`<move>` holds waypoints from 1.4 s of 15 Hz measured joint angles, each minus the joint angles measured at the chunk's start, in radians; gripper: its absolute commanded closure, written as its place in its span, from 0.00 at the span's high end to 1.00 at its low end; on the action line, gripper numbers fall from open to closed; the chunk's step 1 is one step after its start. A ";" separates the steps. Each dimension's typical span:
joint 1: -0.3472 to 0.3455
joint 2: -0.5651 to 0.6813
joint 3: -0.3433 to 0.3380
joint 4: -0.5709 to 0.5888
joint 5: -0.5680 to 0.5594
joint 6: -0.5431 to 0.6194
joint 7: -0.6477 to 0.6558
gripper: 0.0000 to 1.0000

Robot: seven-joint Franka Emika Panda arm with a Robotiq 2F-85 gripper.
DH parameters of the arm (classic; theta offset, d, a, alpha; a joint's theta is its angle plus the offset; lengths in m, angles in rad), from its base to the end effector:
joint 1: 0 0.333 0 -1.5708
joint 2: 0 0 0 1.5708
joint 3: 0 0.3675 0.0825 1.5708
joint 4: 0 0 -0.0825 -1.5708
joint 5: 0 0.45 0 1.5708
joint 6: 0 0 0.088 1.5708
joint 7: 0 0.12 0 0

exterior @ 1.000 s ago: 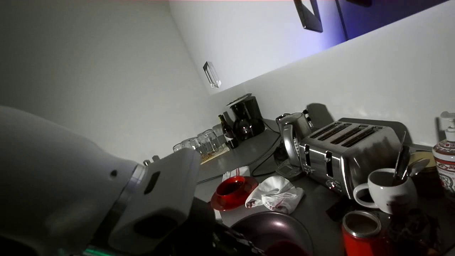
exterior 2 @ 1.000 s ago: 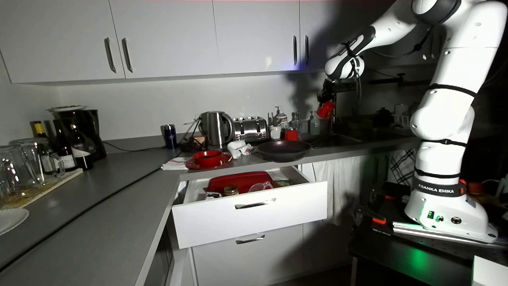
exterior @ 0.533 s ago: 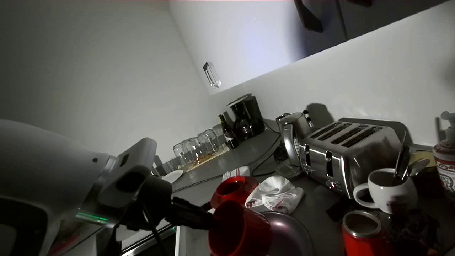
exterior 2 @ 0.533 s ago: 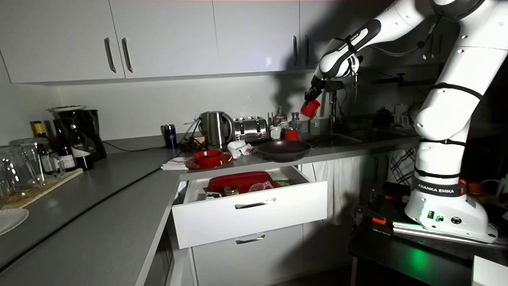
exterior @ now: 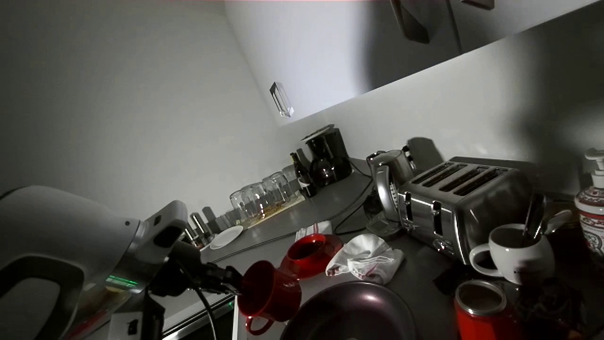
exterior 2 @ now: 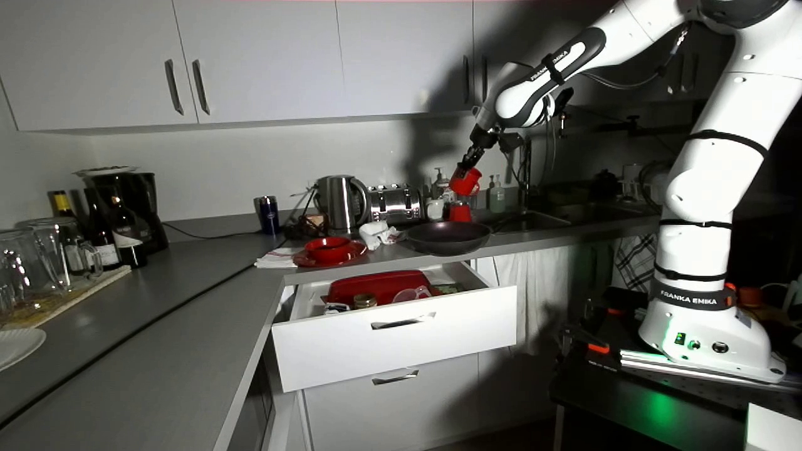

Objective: Put the orange cup in the drawer

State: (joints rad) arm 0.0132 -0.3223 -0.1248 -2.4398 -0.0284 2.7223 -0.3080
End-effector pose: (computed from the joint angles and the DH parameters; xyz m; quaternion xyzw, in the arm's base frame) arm 0.5266 -0.0611 0.4942 0.9495 0.1014 0.2924 0.0516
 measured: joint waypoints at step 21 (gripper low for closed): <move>0.171 0.090 0.074 -0.036 0.002 -0.001 -0.324 0.08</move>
State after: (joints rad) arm 0.1842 -0.2321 -0.0511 -2.4757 -0.0263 2.7218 -0.6321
